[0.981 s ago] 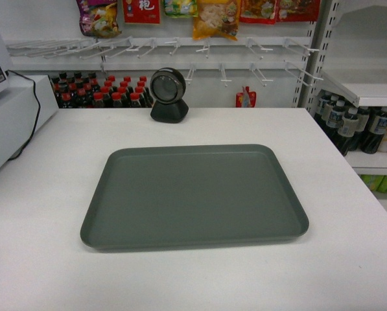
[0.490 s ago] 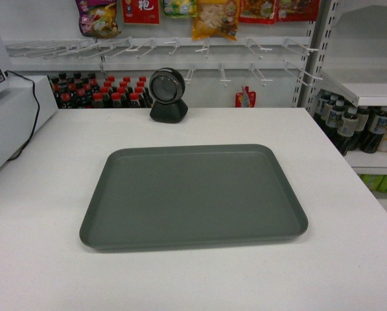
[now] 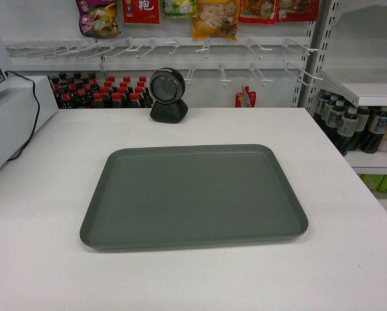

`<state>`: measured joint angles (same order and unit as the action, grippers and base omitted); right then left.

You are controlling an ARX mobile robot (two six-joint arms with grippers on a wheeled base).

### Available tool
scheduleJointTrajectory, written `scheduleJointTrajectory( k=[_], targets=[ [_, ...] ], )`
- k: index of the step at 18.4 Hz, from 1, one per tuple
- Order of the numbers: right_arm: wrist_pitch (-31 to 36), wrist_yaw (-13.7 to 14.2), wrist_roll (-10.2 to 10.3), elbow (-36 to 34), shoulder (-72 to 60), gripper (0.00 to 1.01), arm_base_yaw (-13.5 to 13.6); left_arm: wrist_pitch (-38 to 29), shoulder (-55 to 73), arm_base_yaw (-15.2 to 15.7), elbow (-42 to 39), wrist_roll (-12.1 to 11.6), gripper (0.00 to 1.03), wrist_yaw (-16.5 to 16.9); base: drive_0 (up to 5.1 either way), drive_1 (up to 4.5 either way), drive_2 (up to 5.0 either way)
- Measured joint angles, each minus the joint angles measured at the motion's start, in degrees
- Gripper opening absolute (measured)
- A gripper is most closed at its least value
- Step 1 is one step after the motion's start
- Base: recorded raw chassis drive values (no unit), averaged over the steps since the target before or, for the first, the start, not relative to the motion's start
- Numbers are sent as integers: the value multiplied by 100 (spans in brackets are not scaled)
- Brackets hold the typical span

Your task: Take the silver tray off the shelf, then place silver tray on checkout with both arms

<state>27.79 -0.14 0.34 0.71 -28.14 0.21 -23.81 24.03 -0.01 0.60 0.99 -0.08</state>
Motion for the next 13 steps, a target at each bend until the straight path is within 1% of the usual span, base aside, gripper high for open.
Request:
scheduleJointTrajectory(
  k=[3,7,12,13],
  targets=[
    [-540,0,0,0,568,2,0,463,-490,0,0,0,1,0,0,0,0],
    [-1104,0,0,0,1134,2,0,955,-977,0,0,0,1,0,0,0,0],
    [-1650,0,0,0,1690,2,0,1471,-1464,0,0,0,1,0,0,0,0],
    [-1733,0,0,0,1773,2,0,2253,-1963,0,2,-2,1,7,0,0,0]
  ],
)
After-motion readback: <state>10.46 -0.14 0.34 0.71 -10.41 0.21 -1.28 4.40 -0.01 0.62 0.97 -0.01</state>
